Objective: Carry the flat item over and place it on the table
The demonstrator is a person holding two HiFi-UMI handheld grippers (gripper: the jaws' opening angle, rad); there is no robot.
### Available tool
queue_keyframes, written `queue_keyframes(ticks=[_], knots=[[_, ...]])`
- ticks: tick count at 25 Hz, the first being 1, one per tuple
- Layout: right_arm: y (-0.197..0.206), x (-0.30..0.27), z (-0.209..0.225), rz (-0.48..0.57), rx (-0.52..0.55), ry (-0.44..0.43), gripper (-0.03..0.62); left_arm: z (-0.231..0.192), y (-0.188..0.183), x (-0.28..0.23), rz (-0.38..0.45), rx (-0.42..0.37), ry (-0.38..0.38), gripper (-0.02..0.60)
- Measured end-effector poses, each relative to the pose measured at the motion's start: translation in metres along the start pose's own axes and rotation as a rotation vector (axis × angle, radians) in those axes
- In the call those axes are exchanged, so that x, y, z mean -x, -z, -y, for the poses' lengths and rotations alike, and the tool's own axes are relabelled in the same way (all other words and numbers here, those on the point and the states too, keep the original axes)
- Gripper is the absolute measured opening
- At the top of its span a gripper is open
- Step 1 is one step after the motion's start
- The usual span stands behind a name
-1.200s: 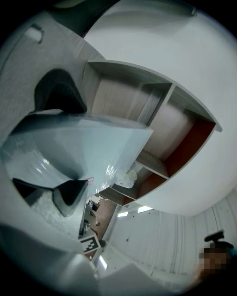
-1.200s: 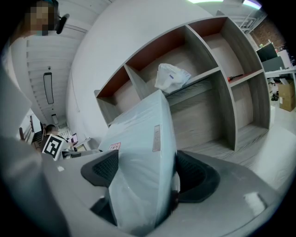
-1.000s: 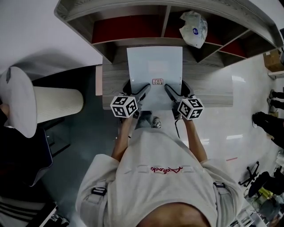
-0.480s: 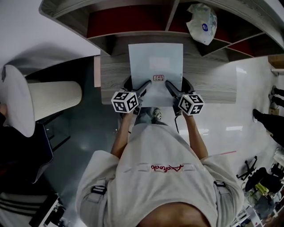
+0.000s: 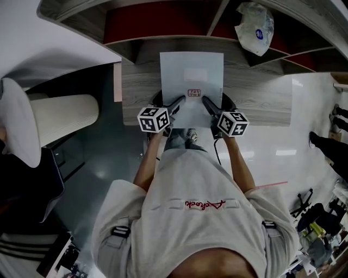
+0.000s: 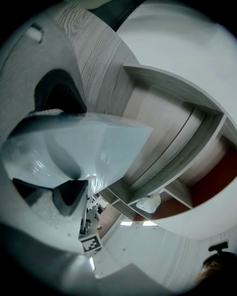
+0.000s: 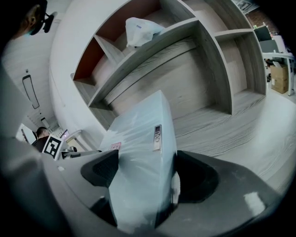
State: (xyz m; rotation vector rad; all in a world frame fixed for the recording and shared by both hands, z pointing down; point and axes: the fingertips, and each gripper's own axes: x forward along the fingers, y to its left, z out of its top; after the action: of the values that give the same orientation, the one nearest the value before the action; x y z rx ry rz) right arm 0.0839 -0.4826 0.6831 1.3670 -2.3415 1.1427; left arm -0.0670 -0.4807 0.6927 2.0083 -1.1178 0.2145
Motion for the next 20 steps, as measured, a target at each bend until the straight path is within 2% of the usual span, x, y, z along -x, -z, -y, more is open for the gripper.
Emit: queue_keyframes(ticks=[20], knots=[[0.027, -0.052, 0.047, -0.125, -0.090, 0.045, 0.396, -0.044, 0.026, -0.055, -0.127, 0.082, -0.032, 0.468]])
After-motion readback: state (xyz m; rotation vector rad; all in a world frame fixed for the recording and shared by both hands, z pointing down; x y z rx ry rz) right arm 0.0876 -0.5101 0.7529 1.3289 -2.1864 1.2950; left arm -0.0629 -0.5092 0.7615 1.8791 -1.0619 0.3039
